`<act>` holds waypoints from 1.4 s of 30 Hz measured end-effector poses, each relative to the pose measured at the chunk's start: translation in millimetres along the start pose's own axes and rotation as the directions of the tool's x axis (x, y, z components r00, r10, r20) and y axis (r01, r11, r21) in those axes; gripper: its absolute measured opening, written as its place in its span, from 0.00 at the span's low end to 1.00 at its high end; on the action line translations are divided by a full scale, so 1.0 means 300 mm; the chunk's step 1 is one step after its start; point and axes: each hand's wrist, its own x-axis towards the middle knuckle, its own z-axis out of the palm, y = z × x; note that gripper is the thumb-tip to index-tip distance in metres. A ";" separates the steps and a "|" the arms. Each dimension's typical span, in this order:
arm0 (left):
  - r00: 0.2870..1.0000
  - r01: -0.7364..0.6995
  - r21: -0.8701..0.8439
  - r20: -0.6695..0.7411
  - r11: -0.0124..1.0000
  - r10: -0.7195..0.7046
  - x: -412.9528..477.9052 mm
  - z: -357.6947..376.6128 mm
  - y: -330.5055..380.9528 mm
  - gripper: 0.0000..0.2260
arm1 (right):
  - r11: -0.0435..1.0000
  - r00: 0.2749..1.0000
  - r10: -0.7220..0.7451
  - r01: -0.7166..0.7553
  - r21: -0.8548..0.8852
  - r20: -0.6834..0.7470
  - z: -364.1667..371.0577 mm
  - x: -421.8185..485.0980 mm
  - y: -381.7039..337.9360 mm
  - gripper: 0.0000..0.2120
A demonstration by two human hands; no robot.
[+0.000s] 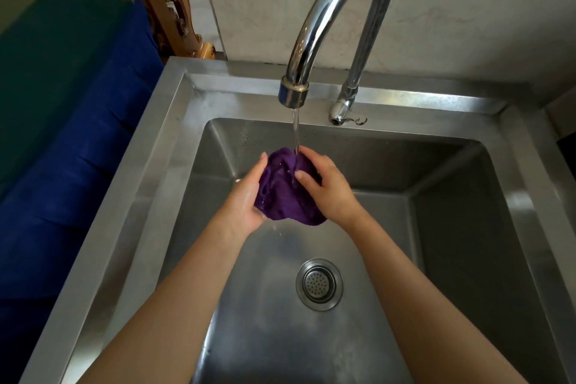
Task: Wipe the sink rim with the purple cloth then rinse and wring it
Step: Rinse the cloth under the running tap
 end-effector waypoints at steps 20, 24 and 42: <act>0.978 -0.119 -0.031 0.168 0.992 0.123 -0.049 0.097 0.080 0.12 | 0.357 0.888 0.313 -0.438 0.825 0.336 0.020 0.040 0.053 0.31; 0.990 -0.143 0.052 0.030 0.988 0.141 -0.023 0.004 0.086 0.08 | 0.580 0.947 0.286 -0.293 0.760 0.147 -0.072 0.020 0.001 0.12; 0.956 -0.142 0.097 -0.244 0.985 0.162 0.065 0.127 -0.089 0.13 | 0.956 0.941 0.206 -0.252 -0.150 -0.270 0.011 0.107 -0.098 0.24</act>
